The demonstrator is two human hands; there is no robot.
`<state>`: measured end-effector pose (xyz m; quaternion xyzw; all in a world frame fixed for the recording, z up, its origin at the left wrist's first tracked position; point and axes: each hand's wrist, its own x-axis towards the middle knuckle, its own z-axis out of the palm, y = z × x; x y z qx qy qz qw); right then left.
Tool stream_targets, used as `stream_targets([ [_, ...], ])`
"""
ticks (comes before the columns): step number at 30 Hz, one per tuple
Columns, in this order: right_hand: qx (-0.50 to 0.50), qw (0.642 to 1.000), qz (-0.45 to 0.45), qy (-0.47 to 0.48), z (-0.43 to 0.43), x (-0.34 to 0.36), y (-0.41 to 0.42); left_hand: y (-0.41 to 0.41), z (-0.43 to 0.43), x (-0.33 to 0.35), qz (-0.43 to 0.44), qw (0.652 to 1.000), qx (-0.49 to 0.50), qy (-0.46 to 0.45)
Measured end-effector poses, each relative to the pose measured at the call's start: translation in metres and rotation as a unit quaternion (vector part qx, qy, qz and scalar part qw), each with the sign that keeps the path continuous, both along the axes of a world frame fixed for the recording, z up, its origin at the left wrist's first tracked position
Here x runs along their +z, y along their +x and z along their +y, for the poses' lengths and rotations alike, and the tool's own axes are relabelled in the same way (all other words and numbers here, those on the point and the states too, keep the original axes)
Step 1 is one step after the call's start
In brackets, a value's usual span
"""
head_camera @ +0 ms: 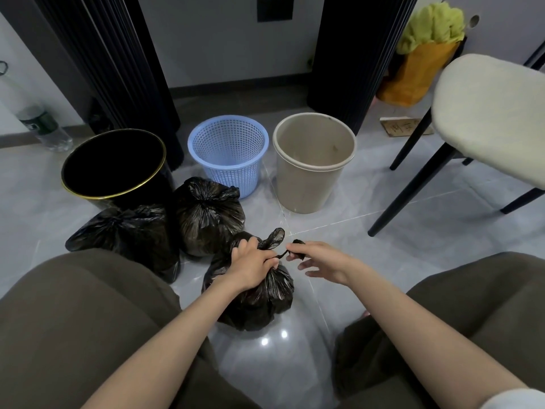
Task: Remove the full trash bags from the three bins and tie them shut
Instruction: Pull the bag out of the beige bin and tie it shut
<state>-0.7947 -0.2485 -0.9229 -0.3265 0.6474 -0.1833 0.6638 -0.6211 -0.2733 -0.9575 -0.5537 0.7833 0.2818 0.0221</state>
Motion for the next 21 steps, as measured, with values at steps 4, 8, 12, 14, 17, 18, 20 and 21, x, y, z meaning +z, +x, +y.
stream_targets([
  [4,-0.121,0.984,-0.125,0.043,-0.003,-0.009,-0.001,-0.001,0.000,0.002,0.008,1.000,0.004,0.005],
  [8,-0.254,0.939,-0.227,0.040,-0.003,-0.017,0.003,-0.005,0.002,0.002,0.016,0.999,0.002,0.030],
  [12,-0.338,0.896,-0.288,0.007,-0.002,-0.030,0.010,-0.008,0.001,-0.008,0.044,0.997,-0.005,0.065],
  [14,-0.349,0.900,-0.262,-0.021,-0.002,-0.035,0.015,-0.007,-0.001,-0.015,0.072,0.994,-0.006,0.080],
  [17,-0.333,0.923,-0.183,-0.063,0.000,-0.038,0.021,-0.008,-0.001,-0.019,0.123,0.987,0.005,0.100],
  [18,-0.313,0.936,-0.147,-0.071,0.001,-0.039,0.021,-0.010,0.000,-0.019,0.143,0.983,0.029,0.107],
  [20,-0.266,0.957,-0.083,-0.081,0.003,-0.043,0.020,-0.012,0.000,-0.017,0.193,0.967,0.098,0.131],
  [21,-0.244,0.964,-0.059,-0.089,0.004,-0.044,0.020,-0.013,0.000,-0.017,0.217,0.957,0.128,0.142],
])
